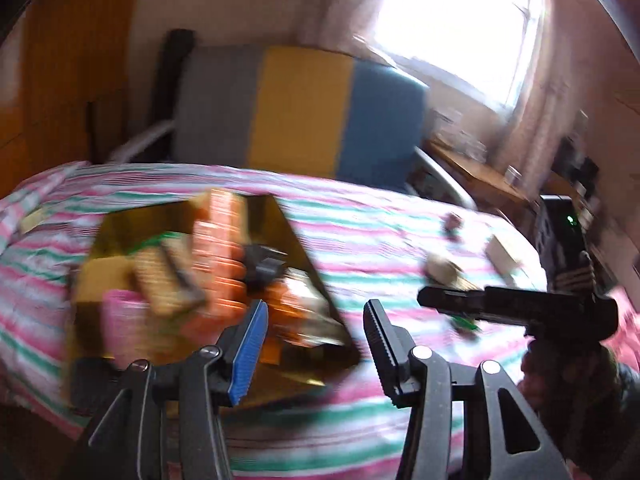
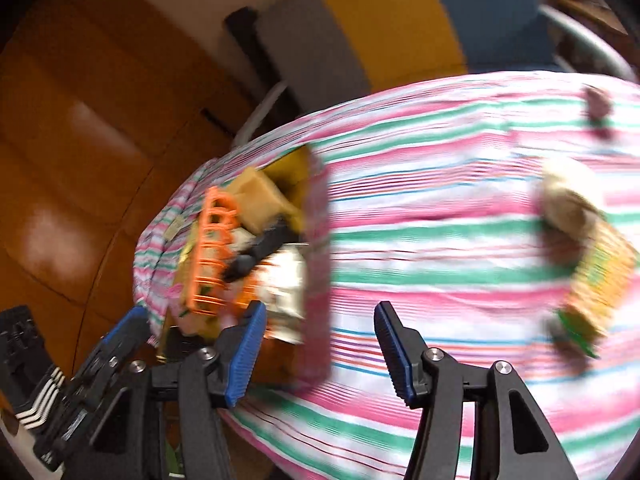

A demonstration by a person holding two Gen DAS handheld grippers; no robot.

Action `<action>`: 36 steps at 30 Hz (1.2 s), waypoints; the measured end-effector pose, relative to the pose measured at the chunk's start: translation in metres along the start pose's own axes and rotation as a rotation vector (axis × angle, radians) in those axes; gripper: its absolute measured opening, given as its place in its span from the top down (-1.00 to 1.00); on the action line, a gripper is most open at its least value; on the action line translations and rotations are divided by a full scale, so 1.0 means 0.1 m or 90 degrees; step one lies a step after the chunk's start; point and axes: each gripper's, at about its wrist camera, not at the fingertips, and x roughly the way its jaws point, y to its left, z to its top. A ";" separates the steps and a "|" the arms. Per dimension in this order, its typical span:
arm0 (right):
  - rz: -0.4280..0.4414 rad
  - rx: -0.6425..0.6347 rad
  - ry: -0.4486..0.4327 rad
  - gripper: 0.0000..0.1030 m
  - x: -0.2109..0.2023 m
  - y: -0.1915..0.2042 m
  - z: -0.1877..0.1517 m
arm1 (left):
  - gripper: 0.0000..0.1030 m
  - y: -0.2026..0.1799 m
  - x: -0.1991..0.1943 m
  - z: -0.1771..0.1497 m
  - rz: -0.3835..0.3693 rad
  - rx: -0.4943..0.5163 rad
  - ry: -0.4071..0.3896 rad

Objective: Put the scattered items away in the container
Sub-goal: 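Move both tools back from the gold box toward the table, then grasp the yellow cracker pack with the left tool while the right tool reaches the cream sock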

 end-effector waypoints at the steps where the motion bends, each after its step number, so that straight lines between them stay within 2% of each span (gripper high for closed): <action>1: -0.010 0.017 -0.008 -0.15 -0.09 -0.15 -0.04 | 0.01 -0.12 0.07 -0.02 -0.017 0.012 0.015; 9: -0.112 0.147 -0.075 -0.25 -0.95 -1.38 -0.41 | 0.01 -1.02 0.71 -0.11 -0.099 0.129 0.125; 15: -0.184 0.207 -0.128 -0.33 -1.45 -1.96 -0.57 | 0.01 -1.51 1.16 -0.15 -0.139 0.173 0.183; 18: -0.227 0.192 -0.140 -0.36 -1.54 -2.07 -0.57 | 0.01 -1.69 1.36 -0.12 -0.152 0.196 0.195; 25: -0.280 0.150 -0.136 -0.36 -1.47 -2.16 -0.59 | 0.01 -1.93 1.77 -0.02 -0.166 0.240 0.215; 33: -0.300 0.104 -0.132 -0.51 -1.35 -2.16 -0.61 | 0.01 -2.02 2.09 0.05 -0.181 0.244 0.235; 36: -0.309 0.091 -0.131 -0.59 -1.31 -2.14 -0.60 | 0.01 -2.07 2.19 -0.02 -0.179 0.253 0.253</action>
